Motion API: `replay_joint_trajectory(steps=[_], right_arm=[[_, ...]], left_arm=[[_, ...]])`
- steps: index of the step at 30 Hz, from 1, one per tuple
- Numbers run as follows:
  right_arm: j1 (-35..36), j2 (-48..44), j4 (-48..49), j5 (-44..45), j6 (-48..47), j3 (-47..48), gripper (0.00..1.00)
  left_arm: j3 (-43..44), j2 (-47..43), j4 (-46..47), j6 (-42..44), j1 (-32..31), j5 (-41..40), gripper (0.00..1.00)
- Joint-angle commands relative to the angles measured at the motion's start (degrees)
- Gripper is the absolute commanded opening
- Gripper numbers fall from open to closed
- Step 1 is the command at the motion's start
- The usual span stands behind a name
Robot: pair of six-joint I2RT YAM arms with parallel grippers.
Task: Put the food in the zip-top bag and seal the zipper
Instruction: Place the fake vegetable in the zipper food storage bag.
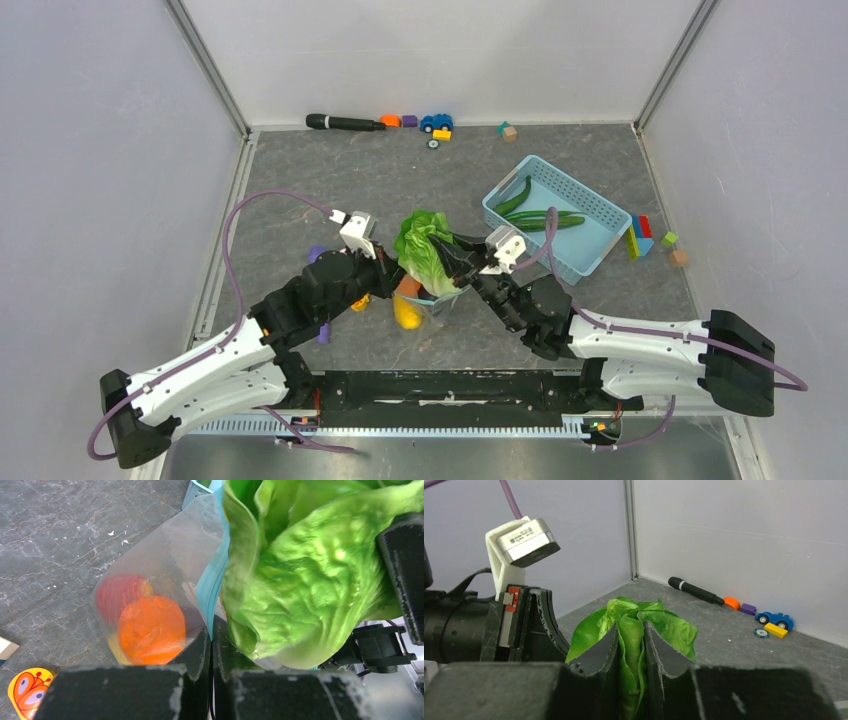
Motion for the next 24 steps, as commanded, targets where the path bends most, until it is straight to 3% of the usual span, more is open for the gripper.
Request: replay_joint_trajectory(steps=[1, 6, 12, 18, 24], right_arm=[[0.74, -0.66, -2.78, -0.5, -0.56, 2.02, 0.33], [0.74, -1.12, -14.44, -3.07, 2.11, 5.33, 0.54], [0.74, -1.52, -28.82, -4.49, 4.09, 10.05, 0.68], [0.75, -2.63, -45.13, 1.79, 7.89, 15.09, 0.9], [0.67, 0.46, -62.75, 1.5, 6.93, 24.61, 0.96]], left_arm=[[0.52, -1.44, 1.51, -1.14, -0.19, -0.9, 0.02], [0.43, -1.84, 1.47, -1.3, -0.17, -0.89, 0.02], [0.41, -2.17, 1.46, -1.3, -0.19, -0.98, 0.02], [0.26, -2.55, 1.45, -1.32, -0.19, -1.07, 0.02], [0.26, -2.51, 1.44, -1.13, -0.19, -0.95, 0.02]])
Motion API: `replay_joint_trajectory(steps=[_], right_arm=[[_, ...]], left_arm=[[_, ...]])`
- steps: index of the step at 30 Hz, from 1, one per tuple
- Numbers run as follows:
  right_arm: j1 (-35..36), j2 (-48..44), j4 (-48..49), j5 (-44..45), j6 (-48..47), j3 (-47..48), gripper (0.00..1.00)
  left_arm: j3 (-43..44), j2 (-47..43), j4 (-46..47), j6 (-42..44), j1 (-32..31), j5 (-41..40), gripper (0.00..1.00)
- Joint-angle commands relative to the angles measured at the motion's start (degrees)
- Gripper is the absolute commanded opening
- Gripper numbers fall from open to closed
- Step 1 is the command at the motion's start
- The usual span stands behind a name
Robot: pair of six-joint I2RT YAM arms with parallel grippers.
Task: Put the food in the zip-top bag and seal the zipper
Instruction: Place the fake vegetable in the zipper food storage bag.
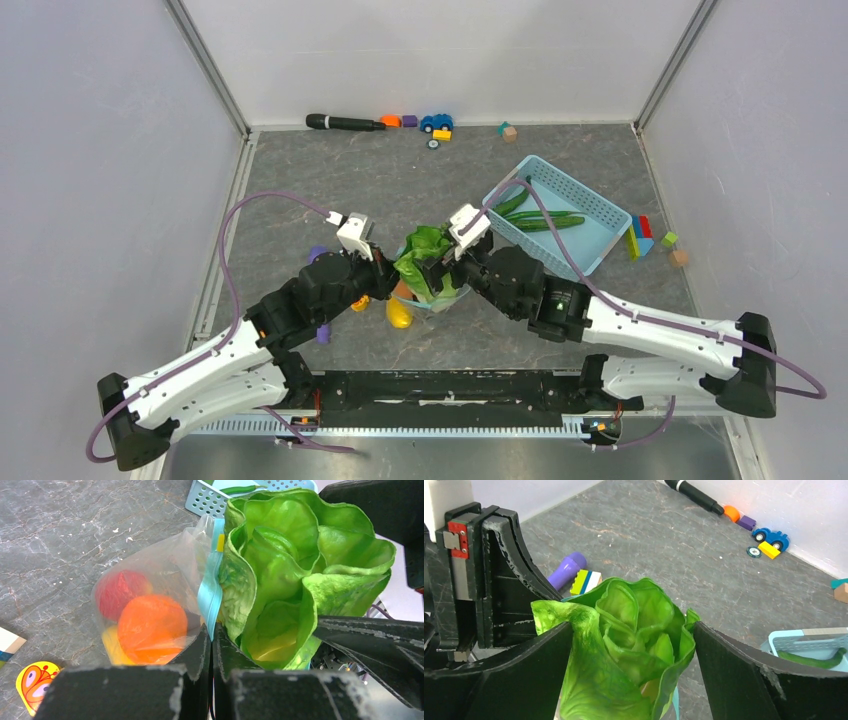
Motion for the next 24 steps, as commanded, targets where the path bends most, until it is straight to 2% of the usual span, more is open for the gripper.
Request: replay_joint_trajectory(steps=[1, 7, 12, 13, 15, 17, 19, 24], right_arm=[[0.2, 2.77, -17.33, -1.91, -0.38, 8.64, 0.97], [-0.46, 8.12, -27.66, -13.83, -1.76, 16.04, 0.98], [-1.18, 10.54, -33.86, -17.4, -2.67, 19.21, 0.98], [-1.36, 10.64, -34.01, -17.71, -2.71, 19.23, 0.95], [-1.59, 10.73, -34.1, -19.77, -3.44, 18.99, 0.86], [-1.65, 11.14, -33.98, -20.3, -3.24, 19.11, 0.69], [-1.69, 11.58, -33.98, -20.02, -3.09, 19.04, 0.46], [-1.72, 11.33, -33.15, -18.83, -1.91, 18.12, 0.06]], left_arm=[[0.45, -1.07, 3.35, -1.05, -0.19, -0.52, 0.02], [0.34, -1.23, 3.43, -0.95, -0.19, -0.2, 0.02], [0.36, -1.52, 3.43, -0.97, -0.19, -0.17, 0.02], [0.35, -1.61, 3.44, -0.96, -0.19, -0.17, 0.02], [0.39, -1.57, 3.43, -1.03, -0.19, -0.17, 0.02], [0.33, -1.48, 3.51, -1.03, -0.19, -0.21, 0.02], [0.35, -1.45, 3.52, -0.98, -0.19, -0.26, 0.02], [0.37, -1.33, 3.45, -0.96, -0.17, -0.61, 0.02]])
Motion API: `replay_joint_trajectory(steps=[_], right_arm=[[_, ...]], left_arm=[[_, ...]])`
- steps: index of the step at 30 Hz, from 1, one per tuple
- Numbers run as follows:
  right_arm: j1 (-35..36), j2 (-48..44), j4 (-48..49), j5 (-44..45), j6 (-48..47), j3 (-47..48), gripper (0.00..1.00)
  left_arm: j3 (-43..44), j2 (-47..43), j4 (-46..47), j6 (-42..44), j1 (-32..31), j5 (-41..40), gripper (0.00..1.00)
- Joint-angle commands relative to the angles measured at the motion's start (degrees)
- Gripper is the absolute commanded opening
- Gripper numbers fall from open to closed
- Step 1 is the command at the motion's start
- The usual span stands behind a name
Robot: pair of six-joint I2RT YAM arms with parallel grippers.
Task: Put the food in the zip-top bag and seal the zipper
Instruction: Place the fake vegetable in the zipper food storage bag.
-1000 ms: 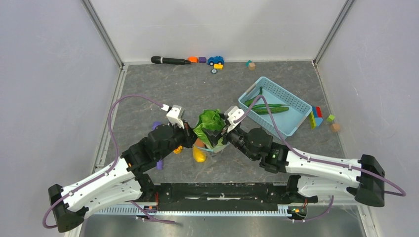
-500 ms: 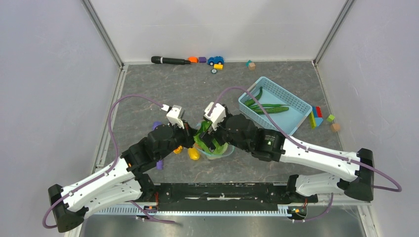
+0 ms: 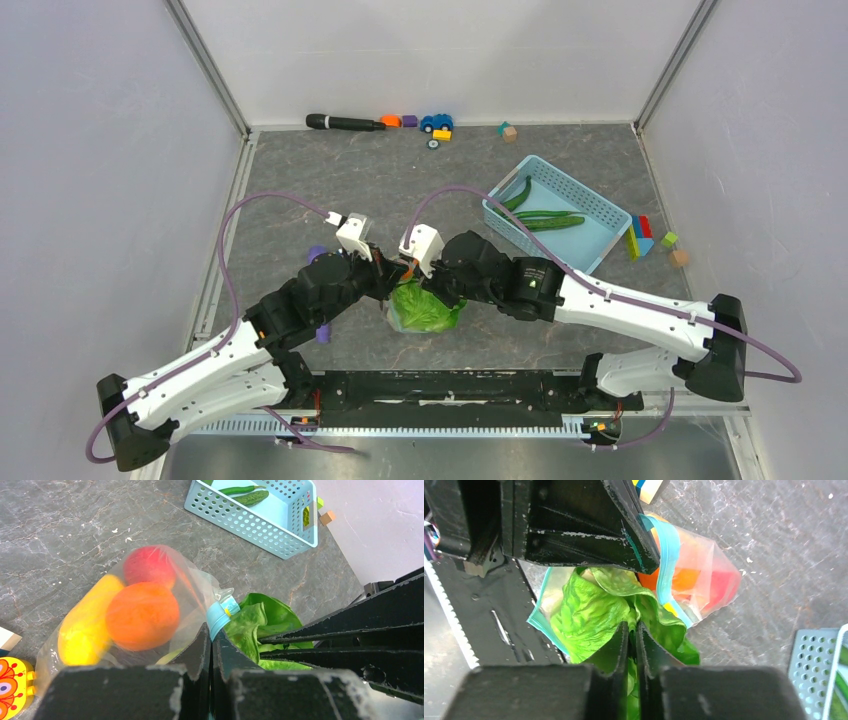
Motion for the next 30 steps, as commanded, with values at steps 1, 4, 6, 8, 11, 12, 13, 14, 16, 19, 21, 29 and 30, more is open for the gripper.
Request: replay_joint_trajectory(steps=[1, 4, 6, 8, 11, 12, 13, 14, 16, 19, 21, 29, 30], right_arm=[[-0.25, -0.61, 1.03, 0.29, 1.21, 0.98, 0.0], [-0.2, -2.53, 5.1, 2.01, 2.34, -2.16, 0.0], [-0.23, -3.92, 8.59, 2.08, 2.57, -4.82, 0.0], [-0.25, -5.34, 12.6, 1.38, 2.88, -7.6, 0.0], [-0.25, -6.55, 18.04, 0.27, 3.06, -10.32, 0.0], [-0.25, -7.15, 20.17, -0.26, 2.74, -11.37, 0.0], [-0.21, -7.7, 22.37, -1.01, 2.15, -12.63, 0.0], [-0.22, -8.62, 24.9, -2.45, 1.29, -14.28, 0.0], [-0.16, -10.6, 30.66, -4.67, -0.67, -17.21, 0.0], [-0.17, -13.15, 36.63, -8.45, -3.82, -20.92, 0.0], [-0.14, -13.09, 38.14, -12.98, -5.95, -22.06, 0.0], [-0.07, -4.6, 32.67, 1.79, -2.89, -21.29, 0.0], [-0.16, -4.1, 32.08, 7.19, -1.95, -21.29, 0.0]], left_arm=[[0.48, -0.84, 3.46, -1.01, -0.18, -0.83, 0.02], [0.46, -0.67, 3.5, -0.97, -0.19, -0.79, 0.02], [0.6, -0.69, 3.37, -0.96, -0.19, -0.79, 0.02], [0.61, -0.55, 3.37, -1.0, -0.19, -0.62, 0.02], [1.05, 0.0, 3.34, -1.02, -0.19, -0.27, 0.02], [1.26, 0.33, 3.24, -1.17, -0.19, -0.3, 0.02], [1.65, 0.74, 2.83, -1.44, -0.19, -0.7, 0.02], [2.16, 1.41, 2.42, -1.72, -0.19, -1.07, 0.02], [3.4, 2.56, 1.22, -2.13, -0.17, -1.53, 0.02], [5.52, 4.99, -0.23, -3.09, -0.19, -1.31, 0.02], [7.34, 6.95, -1.54, -3.8, -0.18, -0.85, 0.02], [11.27, 10.56, -3.11, -5.49, -0.37, 3.8, 0.02], [11.16, 10.25, -2.9, -5.52, -0.49, 4.53, 0.02]])
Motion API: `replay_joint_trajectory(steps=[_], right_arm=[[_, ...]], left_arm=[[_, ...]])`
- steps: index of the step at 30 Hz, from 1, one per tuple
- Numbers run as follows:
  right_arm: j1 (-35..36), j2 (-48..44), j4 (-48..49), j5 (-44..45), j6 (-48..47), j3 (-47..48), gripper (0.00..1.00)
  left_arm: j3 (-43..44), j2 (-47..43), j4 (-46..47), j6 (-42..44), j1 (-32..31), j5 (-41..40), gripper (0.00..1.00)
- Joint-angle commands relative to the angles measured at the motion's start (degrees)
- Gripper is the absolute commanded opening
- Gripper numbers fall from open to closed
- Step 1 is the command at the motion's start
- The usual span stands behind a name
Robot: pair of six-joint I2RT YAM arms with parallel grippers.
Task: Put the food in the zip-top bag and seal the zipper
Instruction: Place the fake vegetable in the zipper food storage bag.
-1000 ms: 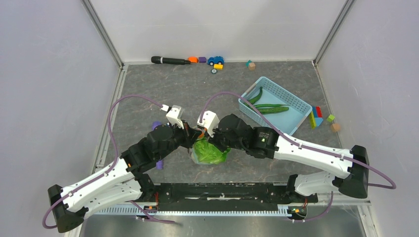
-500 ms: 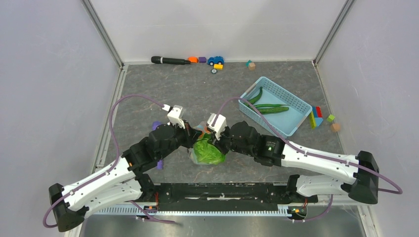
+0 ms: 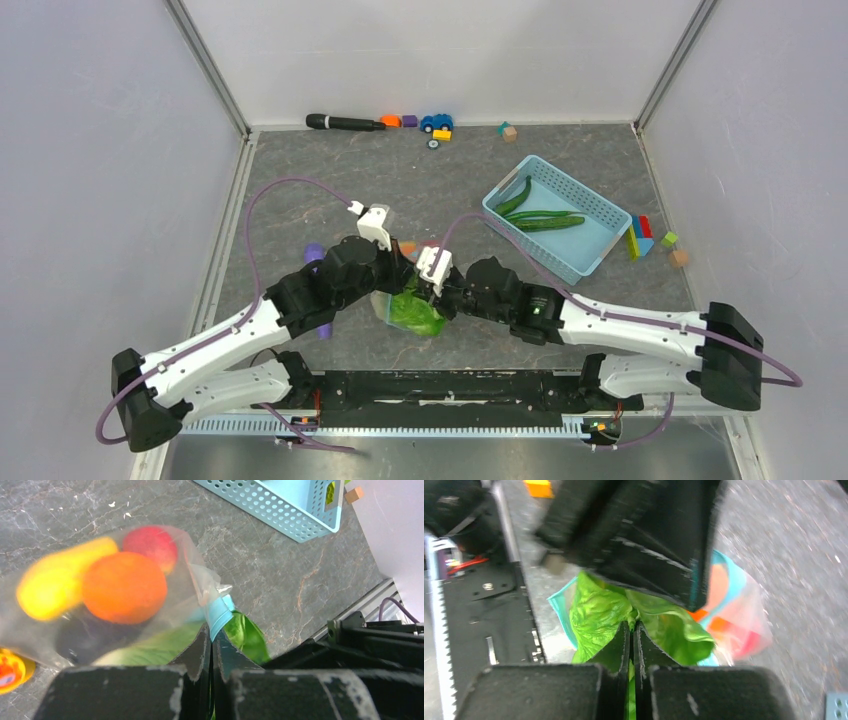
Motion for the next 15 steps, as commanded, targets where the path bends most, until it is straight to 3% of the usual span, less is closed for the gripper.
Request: replay_joint_trajectory(steps=[1, 5, 15], right_arm=[[-0.07, 2.75, -0.59, 22.05, 6.09, 0.57, 0.0], [-0.69, 3.52, -1.71, 39.08, 15.79, 0.14, 0.0], [-0.67, -8.94, 8.51, 43.65, 18.34, -6.76, 0.0]], left_arm=[[3.62, -0.87, 2.53, -3.03, -0.61, 4.54, 0.02], [3.35, -2.06, 3.49, -2.67, -0.89, 7.78, 0.02], [3.03, -1.34, 2.77, -3.8, -0.98, 6.38, 0.02]])
